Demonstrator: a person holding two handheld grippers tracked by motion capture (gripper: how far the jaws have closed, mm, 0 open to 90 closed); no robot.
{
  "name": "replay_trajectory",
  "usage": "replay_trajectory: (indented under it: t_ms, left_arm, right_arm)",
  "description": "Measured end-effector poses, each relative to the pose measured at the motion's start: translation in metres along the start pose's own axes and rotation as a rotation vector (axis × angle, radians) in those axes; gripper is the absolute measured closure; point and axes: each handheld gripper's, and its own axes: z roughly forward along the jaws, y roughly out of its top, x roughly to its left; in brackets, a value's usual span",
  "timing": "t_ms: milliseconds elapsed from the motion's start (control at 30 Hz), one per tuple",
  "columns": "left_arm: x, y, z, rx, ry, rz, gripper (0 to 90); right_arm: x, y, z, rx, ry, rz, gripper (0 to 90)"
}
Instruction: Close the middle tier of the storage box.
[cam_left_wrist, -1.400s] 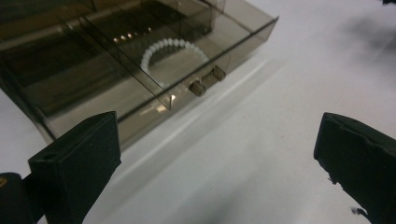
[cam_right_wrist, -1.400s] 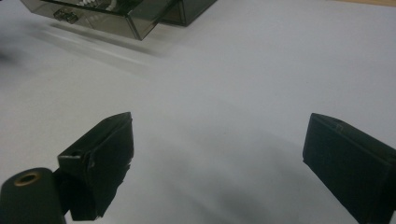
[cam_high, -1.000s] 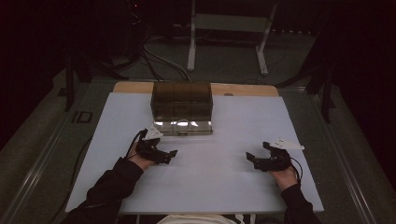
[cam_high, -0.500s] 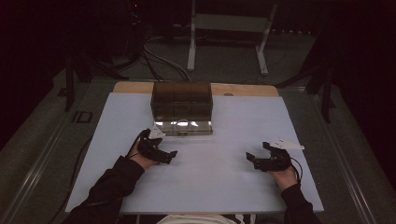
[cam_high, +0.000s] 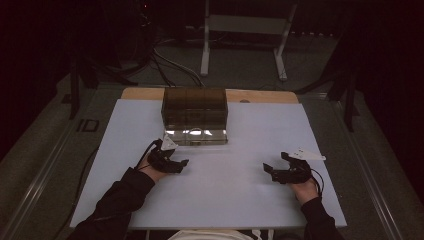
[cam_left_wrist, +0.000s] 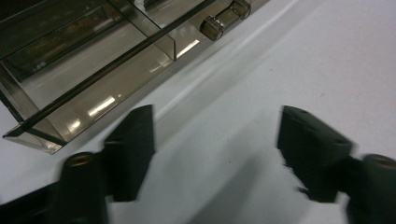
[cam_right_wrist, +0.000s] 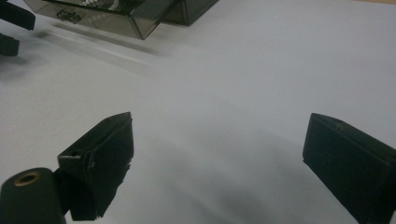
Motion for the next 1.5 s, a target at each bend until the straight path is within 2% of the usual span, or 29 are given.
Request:
replay_trajectory:
  t_ms: [167,400,500,733,800,1000,1133,1333,1500]
  left_arm:
    - [0.000,0.000,0.000,0.008,-0.015,0.010,53.4]
    - [0.000,0.001,-0.001,0.010,-0.014,0.016,68.1]
    - [0.002,0.003,-0.002,-0.002,-0.023,-0.006,76.8]
    - [0.005,0.009,-0.004,-0.011,-0.032,-0.012,87.4]
    - [0.005,0.010,-0.004,-0.013,-0.027,0.002,90.0]
    - [0.005,0.015,-0.005,-0.029,-0.028,0.013,90.0]
    - [0.005,0.017,-0.004,-0.059,-0.006,0.021,90.0]
    - [0.007,0.021,-0.002,-0.057,0.006,0.030,90.0]
    - [0.007,0.024,0.002,-0.048,-0.006,0.042,90.0]
  right_arm:
    - [0.000,0.000,0.000,-0.001,0.004,0.003,8.4]
    - [0.000,0.000,0.000,-0.001,0.003,0.001,8.3]
    - [0.000,0.000,0.000,0.001,0.002,0.001,8.4]
    - [0.000,0.000,0.000,0.001,0.002,0.000,8.4]
    - [0.000,0.000,0.000,0.001,0.002,0.000,8.4]
    - [0.000,0.000,0.000,0.005,0.008,0.000,8.4]
    - [0.000,0.000,0.000,0.005,0.007,0.001,8.4]
    - [0.000,0.000,0.000,0.002,0.008,0.001,8.3]
    - [0.000,0.000,0.000,0.003,0.006,0.001,8.4]
